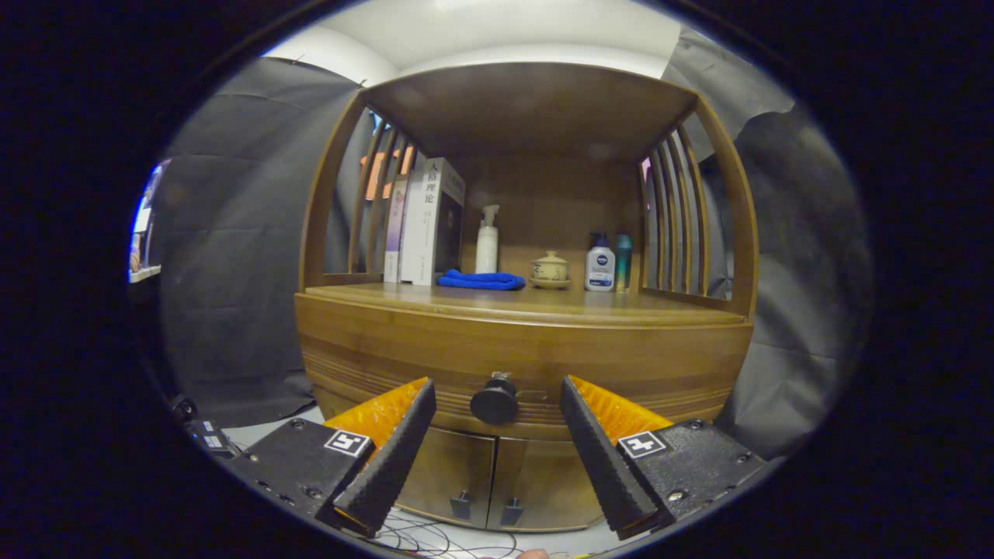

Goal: Pull open the drawer, take out the items inside it, and place them on the countertop above the cabinet.

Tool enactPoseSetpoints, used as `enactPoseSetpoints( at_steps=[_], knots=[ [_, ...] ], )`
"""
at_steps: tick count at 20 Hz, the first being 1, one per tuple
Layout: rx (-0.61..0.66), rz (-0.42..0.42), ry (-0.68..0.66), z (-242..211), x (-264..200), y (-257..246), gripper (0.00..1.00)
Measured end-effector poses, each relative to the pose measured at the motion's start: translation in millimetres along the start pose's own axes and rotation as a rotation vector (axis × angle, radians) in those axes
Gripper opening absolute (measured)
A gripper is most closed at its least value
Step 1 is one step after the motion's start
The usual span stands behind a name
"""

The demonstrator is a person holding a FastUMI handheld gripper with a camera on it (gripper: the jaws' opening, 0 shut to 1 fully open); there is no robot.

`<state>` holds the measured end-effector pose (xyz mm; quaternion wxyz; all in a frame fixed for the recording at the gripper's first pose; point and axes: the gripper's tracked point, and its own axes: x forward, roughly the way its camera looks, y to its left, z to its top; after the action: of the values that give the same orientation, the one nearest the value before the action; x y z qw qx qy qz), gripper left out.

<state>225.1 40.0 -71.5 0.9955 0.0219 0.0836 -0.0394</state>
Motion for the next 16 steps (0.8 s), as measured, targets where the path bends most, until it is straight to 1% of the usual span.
enactPoseSetpoints(
  at_steps=[5, 7, 10, 12, 13, 14, 16],
  knots=[
    [-0.031, -0.014, 0.048, -12, 27, 5, 1.00],
    [-0.030, -0.026, 0.066, -17, 29, 3, 1.00],
    [-0.025, -0.029, 0.087, -23, 36, 1, 0.97],
    [-0.019, -0.035, 0.096, -25, 41, -1, 0.90],
    [-0.021, -0.047, 0.105, -26, 42, -1, 0.83],
    [-0.024, -0.070, 0.107, -27, 44, -7, 0.80],
    [-0.014, -0.052, 0.107, -27, 45, 1, 0.67]
  ],
)
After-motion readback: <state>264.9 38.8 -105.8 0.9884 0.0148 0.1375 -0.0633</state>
